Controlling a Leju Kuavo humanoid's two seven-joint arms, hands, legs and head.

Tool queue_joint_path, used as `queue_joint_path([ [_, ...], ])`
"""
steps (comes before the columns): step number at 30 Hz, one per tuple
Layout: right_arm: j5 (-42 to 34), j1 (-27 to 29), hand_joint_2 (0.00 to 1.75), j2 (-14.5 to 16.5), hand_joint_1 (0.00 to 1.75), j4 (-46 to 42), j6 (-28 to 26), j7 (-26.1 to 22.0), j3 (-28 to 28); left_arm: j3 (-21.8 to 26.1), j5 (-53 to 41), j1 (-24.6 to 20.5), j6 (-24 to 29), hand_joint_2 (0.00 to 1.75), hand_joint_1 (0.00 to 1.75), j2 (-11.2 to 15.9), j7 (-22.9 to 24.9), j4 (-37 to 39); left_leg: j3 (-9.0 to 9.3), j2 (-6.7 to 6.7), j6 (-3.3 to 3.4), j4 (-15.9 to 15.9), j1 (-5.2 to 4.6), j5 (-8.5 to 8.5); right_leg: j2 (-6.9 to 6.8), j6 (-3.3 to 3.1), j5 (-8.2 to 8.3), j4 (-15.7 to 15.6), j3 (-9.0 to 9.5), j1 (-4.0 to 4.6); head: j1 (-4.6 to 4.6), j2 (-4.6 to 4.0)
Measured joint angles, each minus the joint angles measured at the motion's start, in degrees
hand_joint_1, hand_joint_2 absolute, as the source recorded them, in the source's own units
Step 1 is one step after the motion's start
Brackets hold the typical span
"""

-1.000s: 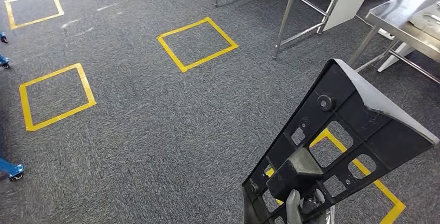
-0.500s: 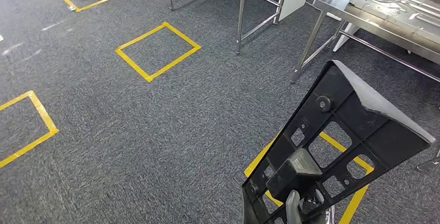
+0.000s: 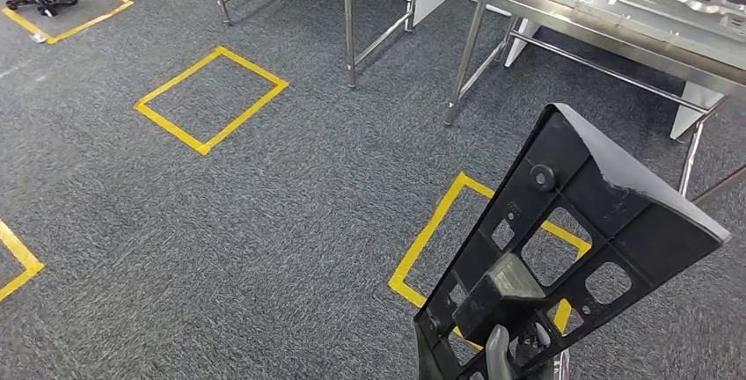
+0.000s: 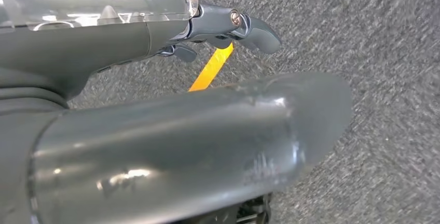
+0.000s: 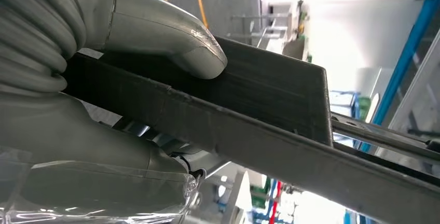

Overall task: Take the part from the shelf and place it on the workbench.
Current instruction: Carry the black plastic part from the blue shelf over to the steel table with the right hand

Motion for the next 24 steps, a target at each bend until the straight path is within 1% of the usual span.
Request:
queue_joint_path([
  [1, 0.0, 0.2, 1.75, 0.0, 1.75, -0.1, 0.0, 0.0, -0.1, 0.0, 0.0, -0.1, 0.0, 0.0, 0.0, 0.0, 0.0, 0.0, 0.38, 0.22, -0.26, -0.1, 0.03, -0.21, 0.63, -0.24, 0.16, -0.4, 0.27, -0.21, -0.02, 0.01],
  [2, 0.1, 0.3, 1.75, 0.1, 1.75, -0.2, 0.0, 0.0, -0.1, -0.1, 0.0, -0.1, 0.0, 0.0, 0.0, 0.0, 0.0, 0.0, 0.5, -0.46, -0.51, 0.4, 0.03, -0.75, 1.27, -0.52, 0.36, -0.9, 0.68, -0.48, -0.1, 0.01],
  [3, 0.1, 0.3, 1.75, 0.2, 1.75, -0.3, 0.0, 0.0, -0.2, -0.1, 0.1, -0.2, 0.0, 0.0, 0.0, 0.0, 0.0, 0.0, 0.07, -1.73, -0.74, 2.0, 0.08, -1.79, 1.88, -0.79, 0.59, -1.5, 1.1, -0.77, -0.27, 0.01],
  [4, 0.1, 0.3, 1.75, 0.3, 1.75, -0.3, 0.1, 0.0, -0.2, -0.1, 0.1, -0.2, 0.0, 0.0, 0.0, 0.0, 0.0, 0.0, -1.11, -3.34, -0.91, 4.8, 0.22, -3.34, 2.47, -1.03, 0.74, -1.8, 1.44, -1.03, -0.48, 0.01],
  [5, 0.1, 0.3, 1.75, 0.4, 1.75, -0.3, 0.1, 0.0, -0.2, -0.1, 0.1, -0.1, 0.0, 0.0, 0.0, 0.0, 0.0, 0.0, -2.94, -4.75, -1.06, 8.6, 0.27, -5.1, 3.12, -1.23, 0.72, -1.8, 1.51, -1.05, -0.66, 0.01],
  [6, 0.1, 0.3, 1.75, 0.4, 1.75, -0.3, 0.1, 0.0, -0.3, -0.1, 0.1, 0.0, 0.0, 0.0, 0.0, 0.0, 0.0, 0.0, -4.94, -5.44, -1.21, 12.3, 0.35, -6.51, 3.84, -1.35, 0.67, -1.7, 1.49, -1.04, -0.76, 0.01],
  [7, 0.1, 0.3, 1.75, 0.4, 1.75, -0.3, 0.1, 0.0, -0.3, -0.1, 0.1, 0.1, 0.0, 0.0, 0.0, 0.0, 0.0, 0.0, -6.5, -5.7, -1.36, 14.9, 0.39, -6.98, 4.67, -1.4, 0.57, -1.6, 1.5, -1.03, -0.79, 0.0],
  [8, 0.1, 0.3, 1.75, 0.4, 1.75, -0.3, 0.1, 0.0, -0.3, -0.1, 0.1, 0.2, 0.0, 0.0, 0.0, 0.0, 0.0, 0.0, -7.17, -5.79, -1.47, 15.3, 0.42, -6.21, 5.55, -1.36, 0.44, -1.4, 1.51, -1.05, -0.79, 0.01],
  [9, 0.1, 0.3, 1.75, 0.4, 1.75, -0.3, 0.1, 0.0, -0.4, -0.1, 0.1, 0.3, 0.0, 0.0, 0.0, 0.0, 0.0, 0.0, -6.8, -5.92, -1.56, 13.6, 0.5, -4.31, 6.46, -1.23, 0.26, -1.0, 1.52, -1.09, -0.8, 0.01],
  [10, 0.1, 0.3, 1.75, 0.4, 1.75, -0.3, 0.1, 0.0, -0.4, -0.1, 0.1, 0.3, 0.0, 0.0, 0.0, 0.0, 0.0, 0.0, -5.56, -6.36, -1.62, 10.0, 0.64, -1.8, 7.29, -1.02, 0.0, -0.6, 1.5, -1.17, -0.81, 0.01],
  [11, 0.1, 0.4, 1.75, 0.4, 1.75, -0.3, 0.1, 0.0, -0.4, -0.1, 0.1, 0.3, 0.0, 0.0, 0.0, 0.0, 0.0, 0.0, -4.16, -7.39, -1.62, 6.4, 0.77, -0.16, 7.98, -0.75, -0.29, -0.1, 1.41, -1.24, -0.81, 0.01],
  [12, 0.1, 0.4, 1.75, 0.4, 1.75, -0.2, 0.1, 0.0, -0.4, -0.1, 0.1, 0.3, 0.0, 0.0, 0.0, 0.0, 0.0, 0.0, -3.09, -8.38, -1.43, 3.6, 0.84, 0.86, 8.62, -0.43, -0.54, 0.4, 1.2, -1.26, -0.89, 0.01],
  [13, 0.1, 0.4, 1.75, 0.4, 1.75, -0.2, 0.1, 0.0, -0.4, -0.1, 0.1, 0.2, 0.0, 0.0, 0.0, 0.0, 0.0, 0.0, -2.52, -9.13, -1.16, 2.1, 0.82, 1.1, 9.09, -0.09, -0.69, 0.8, 0.96, -1.26, -0.93, 0.01],
  [14, 0.2, 0.4, 1.75, 0.5, 1.75, -0.2, 0.1, 0.0, -0.4, -0.1, 0.2, 0.2, 0.0, 0.0, 0.0, 0.0, 0.0, 0.0, -2.38, -9.48, -0.75, 1.8, 0.67, 0.75, 9.54, 0.28, -0.71, 0.9, 0.72, -1.29, -1.0, 0.01],
  [15, 0.2, 0.5, 1.75, 0.5, 1.75, -0.3, 0.1, 0.0, -0.5, -0.1, 0.2, 0.1, 0.0, 0.0, 0.0, 0.0, 0.0, 0.0, -2.35, -9.1, -0.28, 1.7, 0.51, 0.9, 10.0, 0.65, -0.6, 0.9, 0.52, -1.35, -1.04, 0.01],
  [16, 0.2, 0.5, 1.75, 0.5, 1.75, -0.3, 0.1, 0.0, -0.6, -0.1, 0.2, 0.1, 0.0, 0.0, 0.0, 0.0, 0.0, 0.0, -2.26, -8.54, 0.19, 1.5, 0.55, 1.08, 10.3, 0.95, -0.52, 0.8, 0.41, -1.47, -1.04, 0.01],
  [17, 0.3, 0.7, 1.75, 0.5, 1.75, -0.3, 0.1, 0.0, -0.6, -0.1, 0.3, 0.0, 0.0, 0.0, 0.0, 0.0, 0.0, 0.0, -2.14, -7.98, 0.66, 1.2, 0.59, 1.28, 9.82, 1.22, -0.7, 1.0, 0.19, -1.49, -1.01, 0.01],
  [18, 0.3, 0.7, 1.75, 0.5, 1.75, -0.4, 0.1, 0.0, -0.7, -0.1, 0.3, 0.0, 0.0, 0.0, 0.0, 0.0, 0.0, 0.0, -2.08, -7.37, 1.05, 0.9, 0.7, 1.51, 8.66, 1.48, -1.45, 2.2, -0.42, -1.44, -0.79, 0.01],
  [19, 0.3, 0.7, 1.75, 0.6, 1.75, -0.4, 0.1, 0.0, -0.8, -0.1, 0.3, 0.1, 0.0, 0.0, 0.0, 0.0, 0.0, 0.0, -2.07, -6.71, 1.33, 0.6, 0.79, 1.66, 7.11, 1.7, -2.8, 4.5, -1.57, -1.4, -0.62, 0.01],
  [20, 0.3, 0.7, 1.75, 0.6, 1.75, -0.4, 0.1, 0.0, -0.8, -0.1, 0.3, 0.2, -0.1, 0.0, 0.0, 0.0, 0.0, 0.0, -2.08, -6.03, 1.45, 0.6, 0.69, 1.68, 5.43, 1.92, -4.56, 7.8, -3.27, -1.34, -0.4, 0.01],
  [21, 0.3, 0.7, 1.75, 0.6, 1.75, -0.4, 0.1, 0.0, -0.8, -0.1, 0.3, 0.3, -0.1, 0.0, 0.0, 0.0, 0.0, 0.0, -2.12, -5.28, 1.52, 0.5, 0.64, 1.64, 4.45, 2.12, -6.26, 11.6, -5.24, -1.4, -0.26, 0.02],
  [22, 0.3, 0.7, 1.75, 0.6, 1.75, -0.4, 0.1, 0.0, -0.8, -0.1, 0.4, 0.4, -0.1, 0.0, 0.0, 0.0, 0.0, 0.0, -2.13, -4.49, 1.52, 0.6, 0.59, 1.56, 3.98, 2.25, -7.28, 14.7, -6.88, -1.49, -0.25, 0.01],
  [23, 0.3, 0.7, 1.75, 0.6, 1.75, -0.4, 0.1, 0.0, -0.9, -0.1, 0.4, 0.5, -0.2, 0.0, 0.0, 0.1, 0.0, 0.0, -2.08, -3.73, 1.5, 0.6, 0.56, 1.45, 3.74, 2.3, -7.31, 16.1, -7.71, -1.56, -0.25, 0.01],
  [24, 0.3, 0.7, 1.75, 0.5, 1.75, -0.4, 0.1, 0.0, -0.9, -0.1, 0.4, 0.5, -0.2, 0.0, 0.0, 0.0, 0.0, 0.0, -1.94, -3.0, 1.44, 0.6, 0.56, 1.31, 3.51, 2.25, -6.14, 15.2, -7.29, -1.6, -0.24, 0.01],
])
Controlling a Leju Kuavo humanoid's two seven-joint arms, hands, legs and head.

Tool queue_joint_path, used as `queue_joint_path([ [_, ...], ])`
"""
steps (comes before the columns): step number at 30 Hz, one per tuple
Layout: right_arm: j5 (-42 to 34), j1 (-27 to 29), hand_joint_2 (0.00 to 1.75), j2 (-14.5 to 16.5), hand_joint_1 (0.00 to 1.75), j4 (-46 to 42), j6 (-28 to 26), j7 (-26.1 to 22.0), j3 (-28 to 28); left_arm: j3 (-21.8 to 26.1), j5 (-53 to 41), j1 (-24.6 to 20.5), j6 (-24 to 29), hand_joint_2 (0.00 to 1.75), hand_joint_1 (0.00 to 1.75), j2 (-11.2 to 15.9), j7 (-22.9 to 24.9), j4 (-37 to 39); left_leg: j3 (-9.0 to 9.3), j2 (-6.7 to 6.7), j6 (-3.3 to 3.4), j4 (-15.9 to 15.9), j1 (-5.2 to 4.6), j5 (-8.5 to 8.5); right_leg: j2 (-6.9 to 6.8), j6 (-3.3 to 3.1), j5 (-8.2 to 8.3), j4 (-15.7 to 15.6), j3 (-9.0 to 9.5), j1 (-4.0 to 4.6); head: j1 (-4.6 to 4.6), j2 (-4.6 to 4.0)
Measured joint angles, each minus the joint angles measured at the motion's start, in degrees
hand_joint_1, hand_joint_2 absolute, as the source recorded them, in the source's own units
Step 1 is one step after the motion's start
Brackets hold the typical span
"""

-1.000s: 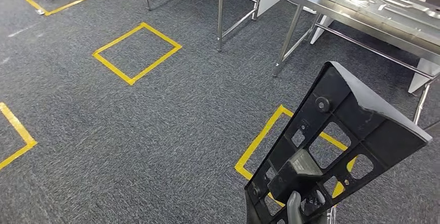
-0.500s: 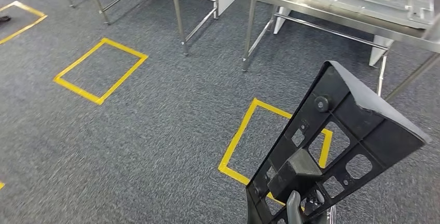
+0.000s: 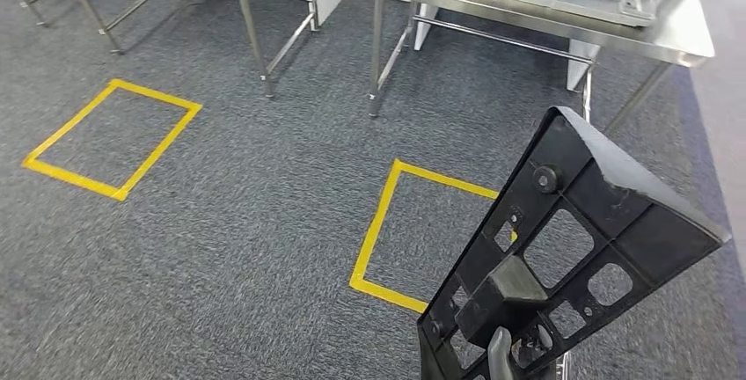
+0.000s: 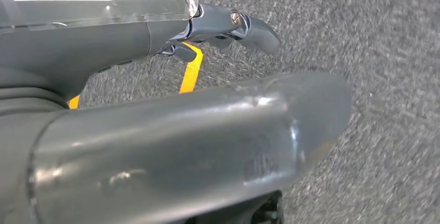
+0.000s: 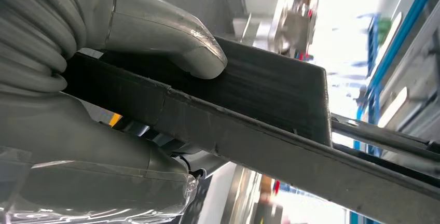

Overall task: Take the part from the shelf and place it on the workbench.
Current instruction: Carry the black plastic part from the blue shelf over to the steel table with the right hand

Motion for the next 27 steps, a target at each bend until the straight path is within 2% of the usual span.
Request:
queue_joint_path([
  [1, 0.0, 0.0, 1.75, 0.0, 1.75, 0.0, 0.0, 0.0, 0.0, 0.0, 0.0, 0.0, 0.0, 0.0, 0.0, 0.0, 0.0, 0.0, 0.23, 0.67, -0.1, 0.0, 0.0, -0.16, -0.46, -0.17, 1.97, -3.0, 1.57, 0.02, 0.01, 0.0],
  [3, 0.0, 0.0, 1.75, 0.0, 1.75, 0.0, 0.0, 0.0, -0.1, 0.0, 0.0, -0.1, 0.0, 0.0, 0.0, 0.0, 0.0, 0.0, 0.81, 1.88, -0.48, 0.0, -0.1, -0.58, -2.78, -0.85, 5.26, -11.2, 5.82, 0.45, -0.01, 0.0],
  [4, 0.0, 0.0, 1.75, 0.0, 1.75, -0.1, 0.0, 0.0, -0.1, 0.0, 0.0, -0.1, 0.0, 0.0, 0.0, -0.1, 0.0, 0.0, 1.02, 2.35, -0.78, -0.1, -0.16, -0.77, -3.67, -1.21, 5.91, -13.8, 7.13, 0.75, -0.02, 0.0],
  [5, 0.1, -0.1, 1.75, 0.0, 1.75, -0.1, 0.0, 0.0, -0.1, 0.0, 0.0, -0.2, -0.1, 0.0, 0.0, -0.1, 0.0, 0.0, 1.22, 2.83, -1.1, -0.1, -0.21, -0.93, -4.14, -1.52, 5.93, -15.0, 7.65, 1.04, -0.04, 0.01],
  [7, 0.2, 0.0, 1.75, 0.1, 1.75, -0.2, 0.0, 0.0, 0.0, 0.0, 0.0, -0.3, -0.2, 0.0, 0.0, -0.1, 0.0, 0.0, 1.77, 3.87, -1.74, -0.6, -0.32, -1.09, -3.07, -2.01, 5.92, -15.3, 7.57, 1.23, -0.01, 0.0],
  [8, 0.2, 0.0, 1.75, 0.1, 1.75, -0.2, 0.0, 0.1, -0.1, 0.0, 0.0, -0.4, -0.2, 0.0, 0.0, -0.1, 0.0, 0.0, 2.04, 3.74, -2.02, -0.5, -0.29, -1.31, -2.41, -2.26, 6.11, -15.6, 7.73, 1.05, -0.03, 0.0],
  [10, 0.3, 0.1, 1.75, 0.2, 1.75, -0.2, 0.0, 0.1, 0.0, 0.0, 0.0, -0.5, -0.2, 0.0, 0.0, -0.2, 0.0, 0.0, 1.2, 1.33, -2.46, 2.0, -0.2, -3.14, -1.14, -2.82, 6.53, -16.4, 8.23, 0.56, -0.15, -0.01],
  [12, 0.3, 0.0, 1.75, 0.3, 1.75, -0.2, 0.0, 0.1, 0.0, 0.0, 0.0, -0.3, -0.2, 0.0, 0.0, -0.2, 0.1, 0.0, -2.19, -1.71, -2.61, 8.9, 0.01, -6.48, 0.16, -3.26, 6.6, -16.7, 8.47, 0.4, -0.37, -0.01],
  [13, 0.4, 0.0, 1.75, 0.4, 1.75, -0.2, 0.0, 0.1, 0.1, 0.0, 0.0, -0.2, -0.2, 0.0, 0.0, -0.2, 0.1, 0.0, -4.09, -2.31, -2.66, 12.4, 0.04, -7.68, 0.95, -3.43, 6.54, -16.6, 8.5, 0.46, -0.44, 0.0],
  [14, 0.4, 0.0, 1.75, 0.4, 1.75, -0.2, 0.0, 0.1, 0.1, 0.0, 0.0, 0.0, -0.2, 0.0, 0.0, -0.2, 0.1, 0.0, -5.38, -2.57, -2.69, 14.4, 0.05, -7.82, 1.83, -3.51, 6.45, -16.5, 8.58, 0.52, -0.47, 0.0],
  [15, 0.5, 0.0, 1.75, 0.4, 1.75, -0.2, 0.0, 0.1, 0.1, 0.0, 0.0, 0.1, -0.2, 0.0, 0.0, -0.2, 0.2, 0.0, -5.78, -2.73, -2.69, 14.4, 0.05, -6.8, 2.78, -3.52, 6.34, -16.4, 8.67, 0.56, -0.47, 0.0],
  [16, 0.5, 0.0, 1.75, 0.4, 1.75, -0.2, 0.0, 0.1, 0.1, 0.0, 0.0, 0.2, -0.2, 0.0, 0.0, -0.2, 0.2, 0.0, -5.17, -2.96, -2.62, 12.2, 0.05, -4.74, 3.71, -3.45, 6.2, -16.2, 8.77, 0.57, -0.49, 0.0],
  [17, 0.5, 0.0, 1.75, 0.4, 1.75, -0.2, 0.0, 0.1, 0.1, 0.0, 0.0, 0.2, -0.3, 0.0, 0.0, -0.2, 0.2, 0.0, -3.91, -3.78, -2.45, 8.5, 0.06, -2.32, 4.57, -3.32, 5.99, -15.9, 8.86, 0.55, -0.5, -0.01],
  [18, 0.6, 0.0, 1.75, 0.4, 1.75, -0.1, 0.0, 0.1, 0.1, 0.0, 0.0, 0.2, -0.3, 0.0, 0.0, -0.2, 0.2, 0.0, -2.66, -5.28, -2.23, 5.1, 0.12, -0.63, 5.3, -3.11, 5.76, -15.6, 8.84, 0.58, -0.49, -0.01],
  [19, 0.6, 0.0, 1.75, 0.4, 1.75, -0.1, 0.0, 0.1, 0.1, 0.0, 0.0, 0.2, -0.4, 0.0, 0.0, -0.1, 0.2, 0.0, -1.68, -6.6, -2.01, 2.5, 0.15, 0.32, 6.01, -2.83, 5.59, -15.3, 8.68, 0.52, -0.5, -0.01],
  [20, 0.7, 0.0, 1.75, 0.4, 1.75, -0.1, 0.0, 0.2, 0.1, 0.0, 0.0, 0.2, -0.5, 0.0, 0.0, -0.1, 0.2, 0.0, -1.16, -7.66, -1.8, 1.1, 0.11, 0.54, 6.63, -2.49, 5.48, -15.1, 8.46, 0.4, -0.49, 0.0],
  [21, 0.7, 0.0, 1.75, 0.4, 1.75, -0.1, -0.1, 0.2, 0.2, 0.0, 0.0, 0.2, -0.5, 0.0, 0.0, -0.1, 0.3, 0.0, -0.98, -7.97, -1.58, 0.7, 0.01, 0.26, 7.27, -2.1, 5.49, -15.0, 8.24, 0.26, -0.55, 0.0],
  [22, 0.7, 0.0, 1.75, 0.4, 1.75, -0.1, -0.2, 0.3, 0.2, 0.0, 0.0, 0.1, -0.5, 0.0, 0.0, -0.1, 0.4, 0.0, -0.77, -7.4, -1.32, 0.4, -0.05, 0.32, 7.96, -1.68, 5.59, -15.1, 8.06, 0.13, -0.6, 0.0],
  [23, 0.8, 0.1, 1.75, 0.4, 1.75, -0.1, -0.2, 0.3, 0.2, 0.0, 0.0, 0.1, -0.4, 0.0, 0.0, -0.1, 0.5, 0.0, -0.54, -6.69, -0.98, 0.0, -0.01, 0.46, 7.94, -1.36, 5.58, -15.0, 7.99, 0.06, -0.66, 0.0],
  [24, 0.8, 0.1, 1.75, 0.4, 1.75, -0.1, -0.3, 0.4, 0.2, 0.0, 0.0, 0.1, -0.3, 0.0, 0.0, -0.2, 0.5, 0.0, -0.25, -5.98, -0.61, -0.4, 0.1, 0.63, 6.95, -1.09, 5.21, -14.5, 7.69, 0.14, -0.54, 0.0],
  [25, 0.9, 0.1, 1.75, 0.4, 1.75, 0.0, -0.5, 0.4, 0.1, 0.0, 0.0, 0.1, -0.2, 0.0, 0.0, -0.2, 0.6, 0.0, 0.02, -5.23, -0.24, -0.8, 0.23, 0.78, 5.32, -0.86, 4.24, -12.7, 6.82, 0.24, -0.28, -0.01],
  [27, 1.3, 0.0, 1.75, 0.4, 1.75, 0.0, -1.3, 0.5, 0.2, 0.0, 0.0, 0.2, -0.2, 0.0, 0.0, -0.2, 0.6, -0.1, 0.33, -3.85, 0.14, -1.1, 0.21, 0.75, 1.69, -0.44, 1.1, -6.5, 3.54, 0.2, 0.15, -0.01],
])
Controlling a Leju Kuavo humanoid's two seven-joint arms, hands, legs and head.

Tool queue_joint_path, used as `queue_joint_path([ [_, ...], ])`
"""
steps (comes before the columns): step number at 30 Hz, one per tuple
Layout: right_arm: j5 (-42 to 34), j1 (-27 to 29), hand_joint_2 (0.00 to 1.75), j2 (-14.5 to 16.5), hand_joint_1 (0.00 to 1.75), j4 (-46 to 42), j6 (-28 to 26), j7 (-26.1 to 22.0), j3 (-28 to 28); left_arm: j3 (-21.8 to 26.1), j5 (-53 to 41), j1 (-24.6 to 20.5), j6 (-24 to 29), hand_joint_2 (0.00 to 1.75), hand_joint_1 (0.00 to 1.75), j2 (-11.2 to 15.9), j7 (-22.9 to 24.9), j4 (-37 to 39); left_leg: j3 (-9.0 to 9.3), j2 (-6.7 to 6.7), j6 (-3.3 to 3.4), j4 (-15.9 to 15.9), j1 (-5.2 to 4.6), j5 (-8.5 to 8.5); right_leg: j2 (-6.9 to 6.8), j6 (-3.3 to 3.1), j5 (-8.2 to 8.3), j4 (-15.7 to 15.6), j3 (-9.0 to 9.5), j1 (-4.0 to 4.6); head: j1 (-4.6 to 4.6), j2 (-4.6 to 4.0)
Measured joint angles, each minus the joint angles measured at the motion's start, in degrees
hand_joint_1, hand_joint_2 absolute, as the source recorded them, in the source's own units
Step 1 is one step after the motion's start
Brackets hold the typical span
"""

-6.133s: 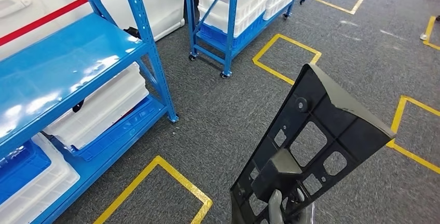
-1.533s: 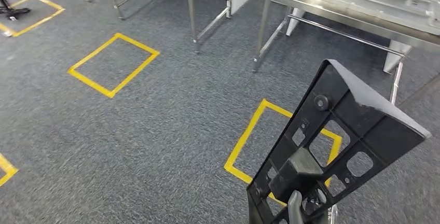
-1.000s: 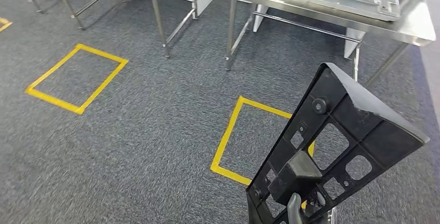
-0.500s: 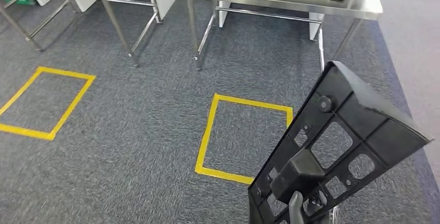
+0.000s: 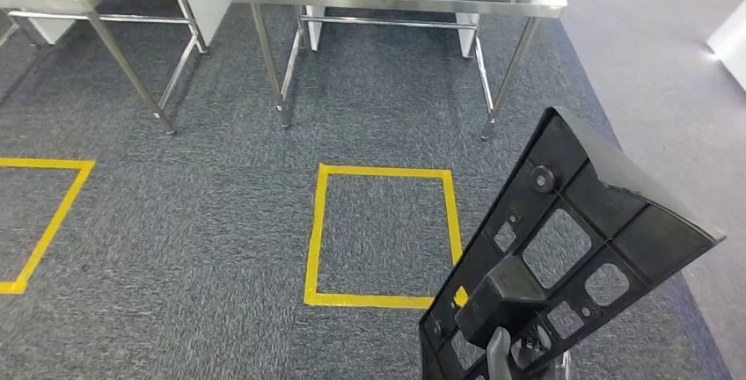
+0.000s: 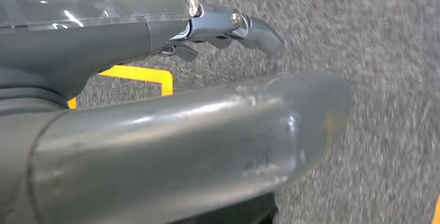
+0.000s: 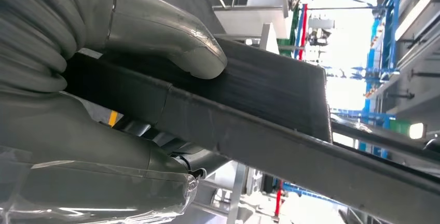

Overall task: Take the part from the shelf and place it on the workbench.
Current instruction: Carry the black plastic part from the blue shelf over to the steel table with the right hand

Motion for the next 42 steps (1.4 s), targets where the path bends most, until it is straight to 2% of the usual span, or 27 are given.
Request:
queue_joint_path([
  [1, 0.4, -0.1, 1.75, 0.0, 1.75, 0.1, -0.7, 0.2, 0.0, 0.0, 0.0, 0.1, 0.0, 0.0, 0.0, 0.0, 0.0, 0.0, 0.08, 0.64, 0.04, 0.0, -0.05, -0.16, -0.82, 0.23, -1.35, 3.4, -1.91, -0.16, 0.04, 0.01],
  [2, 0.9, 0.0, 1.75, 0.0, 1.75, 0.2, -1.5, 0.4, 0.0, 0.0, 0.0, 0.1, 0.0, 0.0, 0.0, 0.0, 0.0, 0.0, 0.18, 1.15, -0.04, 0.0, -0.06, -0.34, -1.25, 0.41, -1.78, 5.6, -3.17, -0.35, 0.06, 0.01],
  [3, 1.3, 0.1, 1.75, 0.0, 1.75, 0.3, -2.1, 0.6, 0.0, 0.0, 0.0, 0.2, -0.1, 0.0, 0.0, 0.0, 0.1, 0.0, 0.34, 1.56, -0.15, 0.0, -0.05, -0.55, -1.5, 0.54, -1.14, 5.9, -3.46, -0.54, 0.1, 0.01],
  [4, 1.6, 0.2, 1.75, 0.0, 1.75, 0.3, -2.5, 0.8, 0.0, 0.0, 0.0, 0.1, -0.1, 0.0, 0.0, 0.0, 0.1, 0.0, 0.61, 1.87, -0.29, 0.0, -0.02, -0.8, -1.68, 0.6, 0.57, 3.9, -2.49, -0.69, 0.12, 0.02],
  [5, 1.9, 0.2, 1.75, 0.0, 1.75, 0.4, -2.8, 0.9, 0.0, 0.0, 0.0, 0.1, -0.1, 0.0, 0.0, 0.0, 0.1, 0.0, 0.98, 2.1, -0.45, 0.0, 0.01, -1.06, -1.91, 0.57, 2.79, 0.2, -0.54, -0.81, 0.17, 0.02],
  [7, 2.1, 0.2, 1.75, 0.0, 1.75, 0.4, -3.0, 1.0, 0.2, 0.0, 0.0, 0.0, -0.1, 0.0, 0.0, -0.1, 0.1, 0.0, 1.53, 2.42, -0.95, 0.0, -0.09, -1.64, -2.42, 0.27, 5.11, -6.8, 3.32, -0.64, 0.15, 0.02],
  [8, 2.2, 0.2, 1.75, 0.0, 1.75, 0.4, -3.1, 1.0, 0.3, 0.0, 0.0, 0.0, -0.1, 0.0, 0.0, -0.1, 0.2, 0.0, 1.71, 2.5, -1.29, -0.1, -0.15, -1.85, -2.57, 0.02, 5.16, -8.6, 4.29, -0.44, 0.13, 0.01],
  [10, 2.4, 0.3, 1.75, 0.1, 1.75, 0.5, -3.3, 1.0, 0.6, 0.0, 0.0, -0.1, -0.1, 0.0, 0.0, 0.0, 0.2, 0.0, 2.11, 2.61, -2.06, -0.4, -0.21, -2.16, -2.43, -0.64, 4.54, -9.1, 4.66, -0.04, 0.11, 0.0],
  [12, 2.4, 0.4, 1.75, 0.1, 1.75, 0.6, -3.6, 1.0, 0.9, 0.0, -0.1, -0.2, -0.1, 0.0, 0.0, 0.0, 0.2, 0.0, 2.52, 2.5, -2.69, 0.0, -0.05, -2.74, -2.15, -1.46, 4.39, -9.7, 5.34, -0.24, 0.03, 0.01],
  [14, 2.4, 0.4, 1.75, 0.1, 1.75, 0.7, -3.7, 1.0, 1.3, 0.0, -0.2, -0.2, 0.0, 0.0, 0.0, 0.0, 0.1, 0.0, 0.73, 1.91, -2.95, 4.5, 0.06, -4.99, -2.01, -2.3, 4.19, -10.3, 6.29, -0.45, -0.32, 0.01],
  [16, 2.4, 0.4, 1.75, 0.1, 1.75, 1.0, -3.6, 1.0, 1.6, 0.0, -0.3, 0.0, 0.0, 0.0, 0.0, 0.0, 0.1, 0.0, -3.88, 1.34, -3.01, 12.6, 0.03, -8.0, -1.9, -2.88, 3.58, -10.3, 6.99, -0.17, -0.61, 0.01],
  [17, 2.4, 0.4, 1.75, 0.1, 1.75, 1.2, -3.6, 1.0, 1.7, 0.0, -0.3, 0.1, 0.0, 0.0, 0.0, 0.1, 0.1, 0.0, -6.06, 1.23, -3.03, 15.8, 0.02, -8.51, -1.72, -3.03, 3.19, -10.3, 7.42, -0.04, -0.6, 0.01],
  [18, 2.4, 0.4, 1.75, 0.1, 1.75, 1.4, -3.7, 1.1, 1.8, 0.0, -0.3, 0.2, 0.0, 0.0, 0.0, 0.1, 0.1, 0.0, -7.4, 1.2, -3.0, 17.0, 0.02, -7.8, -1.46, -3.06, 2.76, -10.3, 7.96, 0.07, -0.62, 0.01],
  [19, 2.4, 0.4, 1.75, 0.1, 1.75, 1.5, -3.8, 1.1, 1.9, 0.0, -0.3, 0.4, 0.0, 0.0, 0.0, 0.1, 0.1, 0.0, -7.65, 1.19, -2.91, 15.9, 0.01, -5.9, -1.19, -3.02, 2.28, -10.3, 8.61, 0.15, -0.62, 0.01],
  [21, 2.4, 0.4, 1.75, 0.1, 1.75, 1.9, -4.2, 1.3, 2.1, 0.0, -0.4, 0.6, 0.0, 0.0, 0.0, 0.2, 0.2, 0.0, -5.68, 1.08, -2.4, 9.0, -0.07, -0.58, -0.81, -2.79, 1.18, -10.3, 10.08, 0.23, -0.64, 0.0],
  [22, 2.3, 0.4, 1.75, 0.1, 1.75, 2.1, -4.5, 1.4, 2.3, 0.0, -0.4, 0.6, 0.0, 0.0, 0.0, 0.2, 0.2, 0.0, -4.41, 0.99, -2.08, 5.6, -0.23, 1.01, -0.67, -2.5, 0.62, -10.2, 10.59, 0.33, -0.66, 0.0],
  [23, 2.2, 0.4, 1.75, 0.1, 1.75, 2.3, -4.7, 1.5, 2.4, 0.0, -0.5, 0.6, 0.0, 0.0, 0.0, 0.3, 0.3, 0.0, -3.53, 0.95, -1.76, 3.3, -0.43, 1.71, -0.61, -2.15, 0.19, -10.2, 10.91, 0.36, -0.67, 0.01],
  [26, 1.8, 0.4, 1.75, 0.1, 1.75, 2.7, -5.1, 1.8, 2.6, 0.0, -0.5, 0.6, 0.0, 0.0, 0.0, 0.5, 0.4, -0.1, -2.59, 0.91, -0.92, 1.6, -0.71, 0.98, -0.63, -1.07, 0.1, -10.1, 11.4, 0.33, -0.64, 0.02],
  [28, 1.7, 0.3, 1.75, 0.1, 1.75, 3.1, -5.2, 1.9, 2.6, 0.0, -0.5, 0.7, 0.0, 0.0, 0.0, 0.6, 0.5, -0.1, -1.37, 0.85, -0.33, 0.5, -0.44, 0.78, -0.94, -0.49, -0.2, -7.9, 10.67, 0.25, -0.44, 0.02],
  [29, 1.6, 0.3, 1.75, 0.0, 1.75, 3.2, -5.2, 2.0, 2.7, 0.0, -0.5, 0.7, 0.0, 0.0, 0.0, 0.6, 0.5, -0.1, -0.7, 0.84, -0.09, 0.1, -0.32, 0.65, -1.1, -0.22, -1.01, -5.3, 9.22, 0.16, -0.32, 0.02],
  [32, 1.5, 0.3, 1.75, 0.0, 1.75, 3.8, -5.7, 2.1, 2.8, 0.0, -0.6, 0.8, 0.0, 0.0, 0.0, 0.7, 0.6, -0.2, 0.44, 0.87, 0.15, -0.2, -0.27, -0.32, -1.34, 0.5, -4.74, 4.8, 1.94, -0.26, -0.14, 0.02],
  [33, 1.5, 0.4, 1.75, 0.0, 1.75, 4.0, -5.8, 2.2, 2.8, 0.0, -0.6, 0.9, 0.0, 0.0, 0.0, 0.7, 0.6, -0.2, 0.97, 0.86, 0.05, -0.2, -0.22, -0.8, -1.4, 0.66, -4.76, 6.1, 0.24, -0.42, -0.15, 0.02],
  [34, 1.4, 0.4, 1.75, -0.1, 1.75, 4.2, -5.9, 2.2, 2.8, 0.0, -0.6, 0.9, 0.0, 0.0, 0.0, 0.7, 0.7, -0.2, 1.64, 0.85, -0.09, -0.2, -0.15, -1.29, -1.46, 0.8, -3.61, 5.4, -0.48, -0.58, -0.14, 0.02],
  [36, 1.4, 0.5, 1.75, -0.1, 1.75, 4.5, -6.0, 2.4, 2.8, 0.0, -0.6, 1.1, 0.0, 0.0, 0.0, 0.7, 0.7, -0.2, 3.17, 0.84, -0.54, -0.2, 0.06, -2.46, -1.73, 0.85, 1.79, -1.0, 0.59, -0.8, -0.1, 0.02],
  [38, 1.4, 0.4, 1.75, -0.2, 1.75, 4.8, -6.2, 2.7, 2.8, 0.1, -0.6, 1.0, 0.0, 0.0, 0.0, 0.8, 0.7, -0.2, 4.16, 0.87, -1.25, -0.3, 0.12, -3.48, -2.19, 0.52, 5.25, -6.6, 1.69, -0.57, -0.06, 0.02],
  [39, 1.3, 0.5, 1.75, -0.2, 1.75, 4.9, -6.3, 2.9, 2.9, 0.1, -0.6, 0.9, 0.0, 0.0, 0.0, 0.8, 0.8, -0.2, 4.43, 0.93, -1.7, -0.4, 0.07, -3.84, -2.34, 0.15, 5.88, -7.7, 1.78, -0.37, -0.04, 0.02],
  [42, 1.2, 0.8, 1.75, -0.2, 1.75, 5.3, -6.7, 3.3, 3.0, 0.1, -0.7, 0.9, 0.0, 0.0, 0.0, 0.9, 0.9, -0.2, 5.43, 1.07, -2.84, -0.2, 0.01, -3.97, -2.08, -1.34, 5.52, -8.3, 2.57, -0.25, -0.12, 0.02],
])
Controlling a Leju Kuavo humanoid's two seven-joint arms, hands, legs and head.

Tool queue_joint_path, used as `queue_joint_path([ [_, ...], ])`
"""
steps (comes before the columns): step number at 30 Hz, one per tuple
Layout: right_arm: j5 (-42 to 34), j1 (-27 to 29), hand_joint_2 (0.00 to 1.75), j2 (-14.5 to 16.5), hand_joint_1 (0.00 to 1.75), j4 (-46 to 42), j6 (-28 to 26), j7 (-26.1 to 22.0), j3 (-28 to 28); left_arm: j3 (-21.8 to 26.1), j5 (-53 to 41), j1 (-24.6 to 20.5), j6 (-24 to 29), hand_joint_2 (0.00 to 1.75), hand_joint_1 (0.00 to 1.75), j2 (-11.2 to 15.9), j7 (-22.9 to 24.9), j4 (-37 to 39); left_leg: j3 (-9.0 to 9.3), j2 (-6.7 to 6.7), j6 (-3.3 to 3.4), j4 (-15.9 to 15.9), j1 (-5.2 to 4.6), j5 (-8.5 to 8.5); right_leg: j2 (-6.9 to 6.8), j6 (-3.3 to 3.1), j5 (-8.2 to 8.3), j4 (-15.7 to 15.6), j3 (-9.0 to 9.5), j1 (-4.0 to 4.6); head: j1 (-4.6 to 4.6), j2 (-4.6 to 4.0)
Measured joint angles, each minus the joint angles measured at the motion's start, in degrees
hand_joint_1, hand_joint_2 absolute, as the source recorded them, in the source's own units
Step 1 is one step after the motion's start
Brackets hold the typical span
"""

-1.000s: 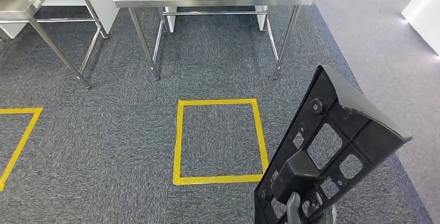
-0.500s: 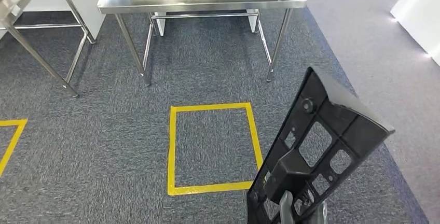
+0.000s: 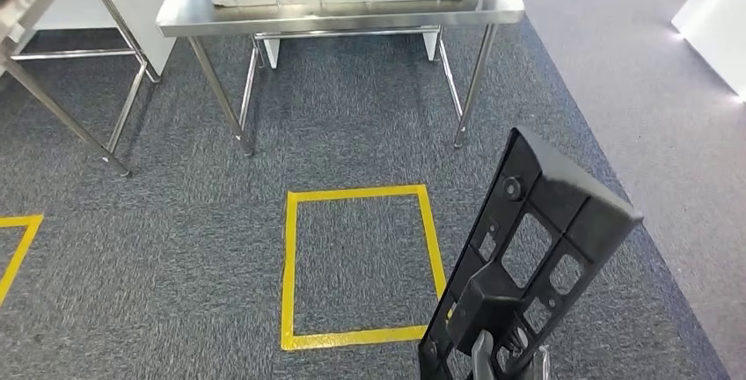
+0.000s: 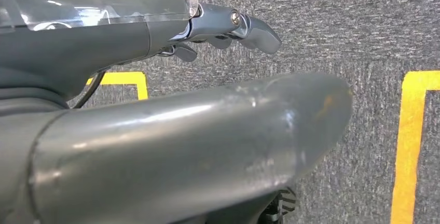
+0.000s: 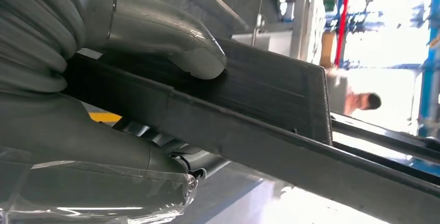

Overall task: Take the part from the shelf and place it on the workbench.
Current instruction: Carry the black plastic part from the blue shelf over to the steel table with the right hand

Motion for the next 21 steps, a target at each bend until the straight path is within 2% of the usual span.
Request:
queue_joint_path([
  [1, 0.0, 0.0, 1.75, 0.0, 1.75, 0.1, -0.1, 0.0, 0.1, 0.0, 0.0, 0.0, 0.0, 0.0, 0.0, 0.0, 0.0, 0.0, -0.36, -0.02, -0.17, 1.4, 0.06, -0.02, 0.1, -0.46, -0.22, -0.3, 0.66, -0.06, -0.12, -0.01],
  [2, -0.1, 0.0, 1.75, 0.0, 1.75, 0.2, -0.1, 0.1, 0.2, 0.0, 0.0, -0.1, 0.0, 0.0, 0.0, 0.1, 0.1, 0.0, -1.6, -0.03, -0.25, 4.0, 0.13, -0.48, 0.16, -0.89, -0.44, -0.5, 1.33, -0.04, -0.24, -0.01],
  [3, -0.1, 0.0, 1.75, 0.0, 1.75, 0.3, -0.1, 0.1, 0.3, 0.0, -0.1, -0.1, 0.0, 0.0, 0.0, 0.1, 0.1, 0.0, -3.7, -0.07, -0.31, 7.8, 0.15, -1.48, 0.15, -1.26, -0.77, -0.7, 1.91, 0.0, -0.37, -0.01],
  [5, -0.2, 0.0, 1.75, 0.0, 1.75, 0.6, -0.2, 0.1, 0.4, 0.0, -0.1, 0.0, 0.0, 0.0, 0.0, 0.2, 0.3, 0.0, -8.71, -0.09, -0.35, 15.1, 0.05, -4.89, 0.29, -1.77, -1.68, -0.9, 3.01, 0.27, -0.51, 0.0],
  [6, -0.2, 0.1, 1.75, 0.0, 1.75, 0.8, -0.3, 0.2, 0.4, 0.0, -0.2, 0.2, 0.0, 0.0, 0.0, 0.2, 0.4, 0.0, -10.53, -0.1, -0.24, 16.8, -0.03, -6.32, 0.45, -1.89, -2.22, -0.9, 3.7, 0.45, -0.52, 0.0],
  [7, -0.2, 0.1, 1.75, 0.0, 1.75, 0.9, -0.3, 0.3, 0.4, 0.0, -0.2, 0.3, 0.0, 0.0, 0.0, 0.2, 0.5, 0.0, -11.53, -0.1, 0.0, 16.6, -0.12, -6.71, 0.64, -1.96, -2.8, -0.9, 4.48, 0.66, -0.51, -0.01],
  [8, -0.2, 0.2, 1.75, 0.0, 1.75, 1.1, -0.4, 0.5, 0.4, 0.0, -0.2, 0.4, 0.0, 0.0, 0.0, 0.2, 0.6, 0.0, -11.74, -0.12, 0.4, 14.7, -0.27, -5.63, 0.81, -1.99, -3.39, -0.9, 5.34, 0.87, -0.55, -0.01],
  [9, -0.1, 0.2, 1.75, 0.0, 1.75, 1.2, -0.7, 0.8, 0.4, 0.0, -0.4, 0.5, 0.0, 0.0, 0.0, 0.2, 0.7, 0.0, -11.44, -0.13, 1.02, 11.5, -0.53, -3.0, 0.91, -2.0, -3.99, -1.0, 6.14, 1.06, -0.56, -0.01],
  [10, 0.0, 0.2, 1.75, 0.0, 1.75, 1.2, -1.2, 1.3, 0.4, 0.0, -0.5, 0.5, 0.0, 0.0, 0.0, 0.4, 0.8, 0.0, -11.11, -0.28, 1.69, 8.2, -0.94, 0.38, 0.96, -1.96, -4.57, -0.9, 6.84, 1.25, -0.5, -0.01],
  [12, 0.6, 0.0, 1.75, 0.1, 1.75, 1.4, -2.5, 2.6, 0.2, 0.0, -0.7, 0.6, -0.1, 0.0, 0.0, 0.7, 0.9, 0.0, -10.52, -0.65, 2.63, 4.0, -1.66, 4.6, 1.25, -1.56, -5.59, -0.9, 7.62, 1.38, -0.48, -0.01],
  [13, 1.0, -0.1, 1.75, 0.2, 1.75, 1.5, -3.0, 3.2, 0.1, 0.0, -0.8, 0.7, -0.1, 0.0, 0.0, 0.8, 1.0, 0.0, -10.37, -0.82, 2.84, 3.3, -1.84, 5.17, 1.38, -1.24, -5.79, -0.7, 7.93, 1.4, -0.48, -0.01],
  [16, 2.0, -0.3, 1.75, 0.3, 1.75, 1.6, -4.9, 5.3, -0.6, 0.0, -1.1, 0.6, -0.3, 0.0, 0.0, 0.9, 1.1, 0.0, -8.64, -0.82, 3.43, 2.0, -1.48, 5.16, 1.27, -0.35, -6.0, 1.0, 8.21, 1.34, -0.58, -0.01],
  [17, 2.7, -0.7, 1.75, 0.3, 1.75, 1.6, -6.4, 6.5, -1.0, 0.0, -1.4, 0.5, -0.4, 0.0, 0.0, 0.9, 1.1, 0.0, -7.93, -0.81, 3.65, 1.6, -1.31, 5.1, 1.13, -0.05, -6.51, 2.9, 7.26, 1.27, -0.54, -0.01],
  [18, 3.6, -1.2, 1.75, 0.3, 1.75, 1.5, -8.5, 8.0, -1.6, 0.0, -1.6, 0.3, -0.5, 0.0, 0.0, 0.9, 1.2, 0.0, -7.37, -0.77, 3.82, 1.3, -1.15, 4.98, 0.99, 0.3, -7.49, 5.8, 5.49, 1.1, -0.48, -0.02],
  [20, 5.4, -2.4, 1.75, 0.3, 1.75, 1.2, -13.1, 10.8, -3.5, -0.1, -2.2, 0.1, -0.7, 0.0, 0.0, 1.0, 1.4, 0.0, -6.77, -0.78, 3.94, 1.2, -1.04, 4.46, 0.87, 1.06, -10.36, 12.3, 0.75, 0.54, -0.42, -0.01],
  [21, 6.1, -2.9, 1.75, 0.3, 1.75, 0.9, -14.9, 11.9, -4.7, -0.2, -2.4, 0.1, -0.8, 0.0, 0.0, 1.1, 1.6, 0.0, -6.41, -0.82, 3.85, 1.1, -0.95, 4.07, 0.82, 1.43, -11.37, 14.3, -1.24, 0.23, -0.4, -0.01],
])
